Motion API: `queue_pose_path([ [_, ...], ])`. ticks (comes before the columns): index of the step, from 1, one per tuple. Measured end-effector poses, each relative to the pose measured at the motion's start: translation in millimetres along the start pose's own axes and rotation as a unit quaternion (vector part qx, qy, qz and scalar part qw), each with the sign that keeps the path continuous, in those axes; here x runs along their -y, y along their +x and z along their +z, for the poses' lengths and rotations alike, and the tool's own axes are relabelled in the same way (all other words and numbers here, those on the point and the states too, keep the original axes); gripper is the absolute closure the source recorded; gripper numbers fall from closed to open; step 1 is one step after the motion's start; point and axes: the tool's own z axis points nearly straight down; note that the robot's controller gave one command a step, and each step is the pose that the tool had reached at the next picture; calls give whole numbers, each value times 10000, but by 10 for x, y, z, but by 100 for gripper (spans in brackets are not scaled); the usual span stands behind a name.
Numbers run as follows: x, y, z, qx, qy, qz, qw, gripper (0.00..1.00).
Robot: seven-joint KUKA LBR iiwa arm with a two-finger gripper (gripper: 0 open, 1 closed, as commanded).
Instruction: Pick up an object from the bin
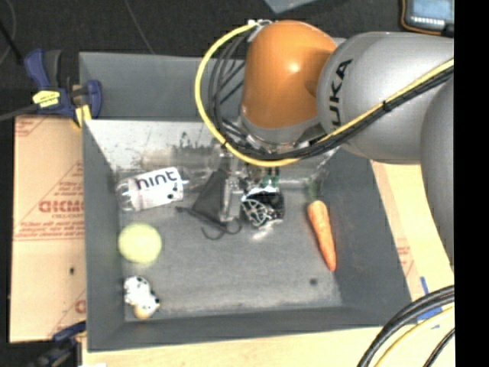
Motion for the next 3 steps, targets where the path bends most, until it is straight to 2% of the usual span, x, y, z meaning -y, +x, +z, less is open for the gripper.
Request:
queue_pose_path([
  [1, 3, -14, -51, 41, -5, 8, 10000, 0],
  [2, 86, -40, 237, 65, -1, -409, 9991, 0],
  [3, 317, 29, 315, -16, 1, -962, 9954, 0],
])
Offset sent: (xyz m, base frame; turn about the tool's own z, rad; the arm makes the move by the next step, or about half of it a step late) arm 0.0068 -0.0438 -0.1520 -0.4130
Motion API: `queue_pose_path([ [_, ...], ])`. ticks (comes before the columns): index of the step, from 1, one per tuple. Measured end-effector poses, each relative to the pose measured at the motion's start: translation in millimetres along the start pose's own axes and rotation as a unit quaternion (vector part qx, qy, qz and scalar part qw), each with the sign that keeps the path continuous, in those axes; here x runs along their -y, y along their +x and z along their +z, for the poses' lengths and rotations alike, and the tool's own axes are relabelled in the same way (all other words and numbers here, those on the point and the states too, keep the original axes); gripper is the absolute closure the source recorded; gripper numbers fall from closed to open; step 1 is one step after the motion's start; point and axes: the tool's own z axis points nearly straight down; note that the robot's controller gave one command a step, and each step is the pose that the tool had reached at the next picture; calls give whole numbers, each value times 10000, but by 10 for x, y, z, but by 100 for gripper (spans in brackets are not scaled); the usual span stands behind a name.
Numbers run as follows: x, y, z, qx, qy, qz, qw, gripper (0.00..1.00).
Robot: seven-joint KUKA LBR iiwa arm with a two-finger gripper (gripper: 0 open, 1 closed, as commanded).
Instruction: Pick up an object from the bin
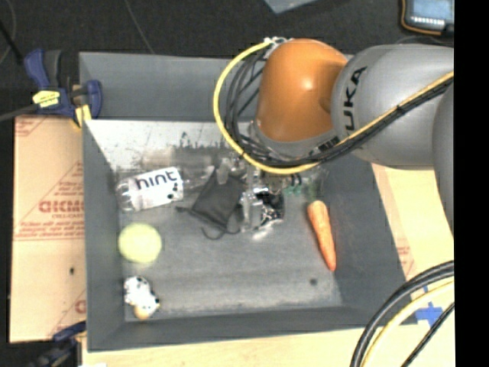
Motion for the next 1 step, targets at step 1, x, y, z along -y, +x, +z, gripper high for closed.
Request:
queue_pose_path([
  [1, 0, -74, 75, 154, 24, 24, 9999, 0],
])
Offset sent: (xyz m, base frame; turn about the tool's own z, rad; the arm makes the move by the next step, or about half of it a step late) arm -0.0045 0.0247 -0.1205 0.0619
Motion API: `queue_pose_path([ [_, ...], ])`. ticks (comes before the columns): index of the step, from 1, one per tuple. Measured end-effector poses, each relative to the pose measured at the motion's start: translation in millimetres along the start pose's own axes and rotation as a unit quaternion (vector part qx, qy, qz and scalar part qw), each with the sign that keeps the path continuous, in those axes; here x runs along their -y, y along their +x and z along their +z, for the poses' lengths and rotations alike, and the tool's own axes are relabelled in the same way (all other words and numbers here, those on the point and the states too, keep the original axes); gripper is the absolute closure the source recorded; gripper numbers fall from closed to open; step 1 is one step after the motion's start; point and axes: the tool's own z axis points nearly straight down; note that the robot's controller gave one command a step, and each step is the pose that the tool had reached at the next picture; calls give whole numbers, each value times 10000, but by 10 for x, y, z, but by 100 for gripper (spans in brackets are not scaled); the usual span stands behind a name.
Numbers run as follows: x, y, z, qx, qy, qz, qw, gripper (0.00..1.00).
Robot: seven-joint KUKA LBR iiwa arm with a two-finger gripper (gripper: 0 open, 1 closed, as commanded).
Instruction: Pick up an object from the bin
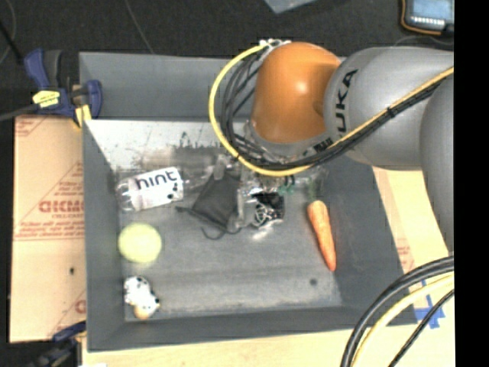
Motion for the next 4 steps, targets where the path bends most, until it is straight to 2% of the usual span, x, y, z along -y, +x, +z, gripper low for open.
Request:
queue_pose_path([
  [1, -124, 54, 514, -99, -6, 1094, 9939, 0],
  [2, -166, 84, 1000, 5, 1, 883, 9961, 0],
  [3, 5, 65, 1106, -64, -7, 1542, 9880, 100],
  [4, 5, 65, 1106, -64, -8, 1545, 9880, 100],
])
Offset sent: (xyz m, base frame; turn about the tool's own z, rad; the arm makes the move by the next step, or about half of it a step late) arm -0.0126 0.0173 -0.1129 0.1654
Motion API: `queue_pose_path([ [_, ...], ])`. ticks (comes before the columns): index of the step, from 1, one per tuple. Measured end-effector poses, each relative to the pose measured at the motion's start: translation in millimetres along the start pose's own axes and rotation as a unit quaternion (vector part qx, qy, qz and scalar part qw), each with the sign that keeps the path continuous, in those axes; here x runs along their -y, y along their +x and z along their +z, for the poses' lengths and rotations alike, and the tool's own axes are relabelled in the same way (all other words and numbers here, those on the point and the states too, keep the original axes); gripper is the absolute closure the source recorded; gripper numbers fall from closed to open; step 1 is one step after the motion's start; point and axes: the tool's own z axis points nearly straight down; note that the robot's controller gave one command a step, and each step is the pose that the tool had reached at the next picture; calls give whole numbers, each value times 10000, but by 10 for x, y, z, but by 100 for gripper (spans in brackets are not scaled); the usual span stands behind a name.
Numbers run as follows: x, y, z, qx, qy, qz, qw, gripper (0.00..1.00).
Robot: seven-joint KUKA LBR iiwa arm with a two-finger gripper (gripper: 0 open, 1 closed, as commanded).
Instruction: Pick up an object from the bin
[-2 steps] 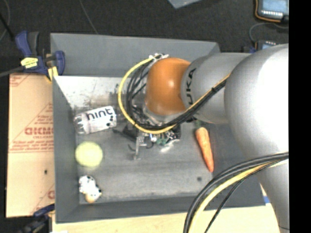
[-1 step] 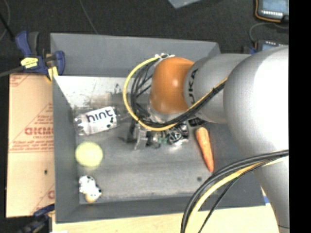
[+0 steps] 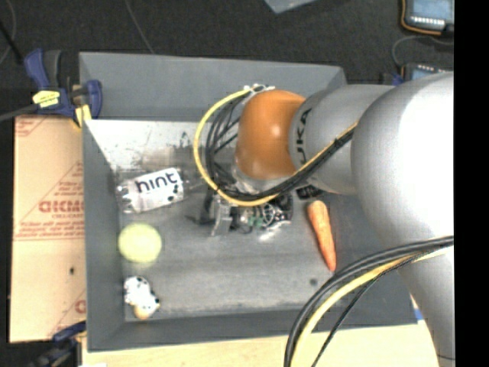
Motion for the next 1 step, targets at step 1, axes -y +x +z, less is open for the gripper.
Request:
queue_pose_path([
  [1, 35, -4, -1197, 19, -4, 67, 10000, 100],
])
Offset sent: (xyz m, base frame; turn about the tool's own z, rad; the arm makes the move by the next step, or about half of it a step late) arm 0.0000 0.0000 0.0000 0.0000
